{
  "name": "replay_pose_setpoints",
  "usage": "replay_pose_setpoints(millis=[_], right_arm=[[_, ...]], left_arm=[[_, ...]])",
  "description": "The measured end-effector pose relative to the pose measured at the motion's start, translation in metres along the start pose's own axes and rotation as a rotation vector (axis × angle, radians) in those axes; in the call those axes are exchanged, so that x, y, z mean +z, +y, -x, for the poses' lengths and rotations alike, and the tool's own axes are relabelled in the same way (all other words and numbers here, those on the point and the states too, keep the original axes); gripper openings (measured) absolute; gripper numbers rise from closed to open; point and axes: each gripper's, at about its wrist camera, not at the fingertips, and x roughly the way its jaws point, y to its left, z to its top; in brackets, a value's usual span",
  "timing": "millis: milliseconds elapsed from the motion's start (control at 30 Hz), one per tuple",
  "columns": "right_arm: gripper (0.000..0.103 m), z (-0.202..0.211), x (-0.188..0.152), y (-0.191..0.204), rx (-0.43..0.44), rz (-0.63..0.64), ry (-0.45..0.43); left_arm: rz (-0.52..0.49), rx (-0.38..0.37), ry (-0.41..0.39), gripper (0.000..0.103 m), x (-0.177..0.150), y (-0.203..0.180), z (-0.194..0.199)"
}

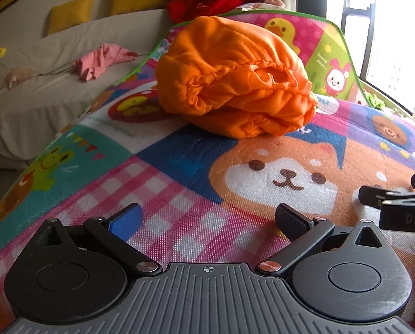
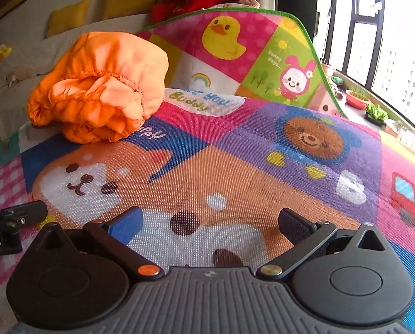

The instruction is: Fold clothes

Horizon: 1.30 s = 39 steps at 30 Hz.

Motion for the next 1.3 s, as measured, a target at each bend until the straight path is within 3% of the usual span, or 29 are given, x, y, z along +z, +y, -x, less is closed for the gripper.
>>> replay_pose_setpoints(millis=[1300], right_arm=[[0.103,0.0007,0.0004,-0.0006,0.001,-0.006,0.000]], left_arm=[[0.007,-0.005,0.003,0.103,0.0007,0.0025,-0.0022]])
